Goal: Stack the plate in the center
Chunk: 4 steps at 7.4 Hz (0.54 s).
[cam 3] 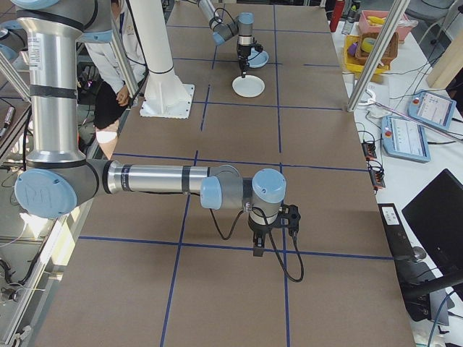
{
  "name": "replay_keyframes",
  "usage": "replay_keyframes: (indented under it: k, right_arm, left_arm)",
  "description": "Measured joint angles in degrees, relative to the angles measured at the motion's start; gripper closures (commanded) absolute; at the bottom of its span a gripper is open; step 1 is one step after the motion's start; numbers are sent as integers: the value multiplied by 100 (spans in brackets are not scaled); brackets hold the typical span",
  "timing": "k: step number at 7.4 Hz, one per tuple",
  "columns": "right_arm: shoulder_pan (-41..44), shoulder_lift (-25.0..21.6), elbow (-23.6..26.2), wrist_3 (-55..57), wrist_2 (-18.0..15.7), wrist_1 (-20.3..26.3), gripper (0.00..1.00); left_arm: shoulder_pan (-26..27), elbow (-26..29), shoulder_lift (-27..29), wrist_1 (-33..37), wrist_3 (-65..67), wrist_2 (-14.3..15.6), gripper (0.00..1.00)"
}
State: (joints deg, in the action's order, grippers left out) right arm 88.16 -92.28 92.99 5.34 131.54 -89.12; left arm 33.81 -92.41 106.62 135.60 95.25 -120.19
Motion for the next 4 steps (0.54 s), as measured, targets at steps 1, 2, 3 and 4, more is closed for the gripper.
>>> replay_keyframes:
  k: [1, 2, 3, 4]
  right_arm:
    - [0, 0, 0, -2, 0, 0, 0]
    - [0, 0, 0, 0, -1, 0, 0]
    - [0, 0, 0, 1, -1, 0, 0]
    - [0, 0, 0, 0, -2, 0, 0]
  left_arm:
    - [30, -79, -19, 28, -16, -59, 100]
    - [159, -187, -44, 44, -50, -230, 100]
    - [435, -266, -90, 53, -166, -531, 100]
    - [727, -335, -209, 61, -471, -790, 100]
